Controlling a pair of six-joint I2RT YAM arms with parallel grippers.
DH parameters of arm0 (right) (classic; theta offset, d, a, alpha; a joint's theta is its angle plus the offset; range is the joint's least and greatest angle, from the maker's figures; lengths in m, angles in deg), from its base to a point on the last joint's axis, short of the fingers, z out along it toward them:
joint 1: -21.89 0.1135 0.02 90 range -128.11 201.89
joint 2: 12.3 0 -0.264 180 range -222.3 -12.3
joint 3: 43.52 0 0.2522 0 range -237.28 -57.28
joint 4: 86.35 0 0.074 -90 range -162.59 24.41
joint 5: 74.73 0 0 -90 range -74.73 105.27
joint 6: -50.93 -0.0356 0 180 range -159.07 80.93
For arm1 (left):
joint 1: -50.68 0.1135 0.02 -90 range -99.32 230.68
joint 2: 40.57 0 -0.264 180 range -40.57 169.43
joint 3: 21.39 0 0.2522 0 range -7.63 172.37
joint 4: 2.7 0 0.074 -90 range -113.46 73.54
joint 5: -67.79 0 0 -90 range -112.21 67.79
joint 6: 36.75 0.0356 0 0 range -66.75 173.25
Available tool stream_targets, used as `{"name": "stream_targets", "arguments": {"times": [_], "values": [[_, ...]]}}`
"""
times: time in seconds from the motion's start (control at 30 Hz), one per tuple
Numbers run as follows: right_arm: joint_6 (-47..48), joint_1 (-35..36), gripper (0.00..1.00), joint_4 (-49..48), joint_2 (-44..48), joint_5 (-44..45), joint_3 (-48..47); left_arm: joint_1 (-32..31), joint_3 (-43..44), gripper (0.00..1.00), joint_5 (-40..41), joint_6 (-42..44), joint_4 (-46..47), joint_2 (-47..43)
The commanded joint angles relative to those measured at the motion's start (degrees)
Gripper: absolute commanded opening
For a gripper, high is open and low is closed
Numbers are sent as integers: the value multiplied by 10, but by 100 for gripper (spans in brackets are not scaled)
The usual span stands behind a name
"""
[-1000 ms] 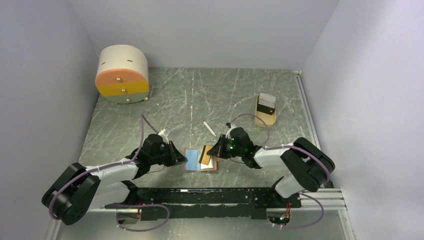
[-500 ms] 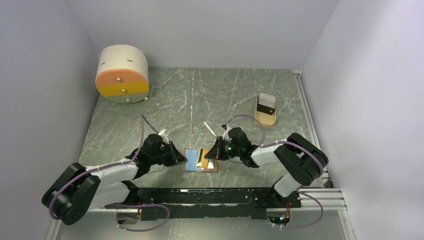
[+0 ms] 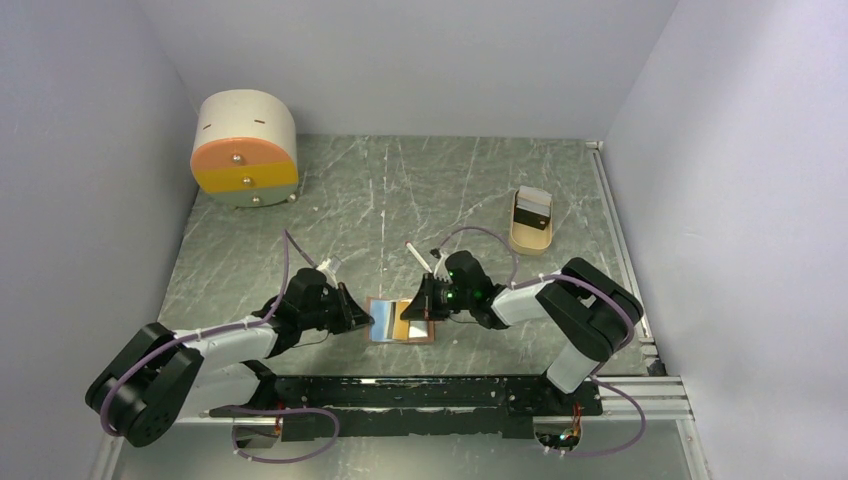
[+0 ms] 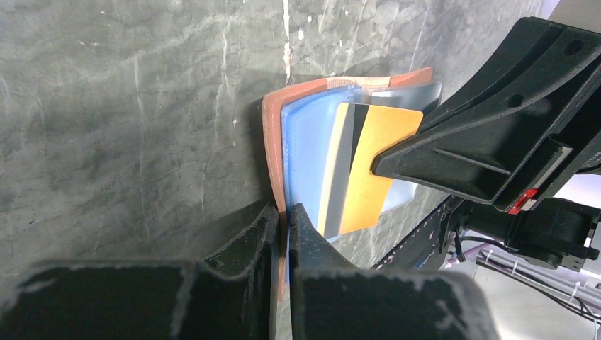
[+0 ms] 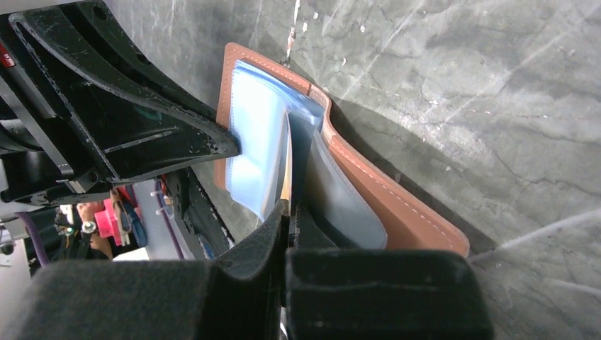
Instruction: Put the credit cards into the card holder
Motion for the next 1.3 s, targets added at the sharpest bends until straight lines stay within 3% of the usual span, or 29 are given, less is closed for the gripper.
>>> {"name": "stream_targets", "arguments": {"times": [0.0,0.3,0.53,0.63,0.8,1.27], "values": [[39,5,0,78,-12,17,-14,-4,7,9,0,8,-20,-8],[50,6,1,109,-29,5,-36,-3,9,9,-3,9,-19,-8],[32,12,37,194,24,98,-45,-3,5,9,-7,4,-18,-21],[41,12,45,242,56,129,-51,-3,4,12,-12,0,-17,-24],[48,12,45,256,69,129,-62,-3,4,10,-20,-3,-6,-22],[-34,47,42,97,1,73,-47,-3,11,9,-40,-6,6,-13]]}}
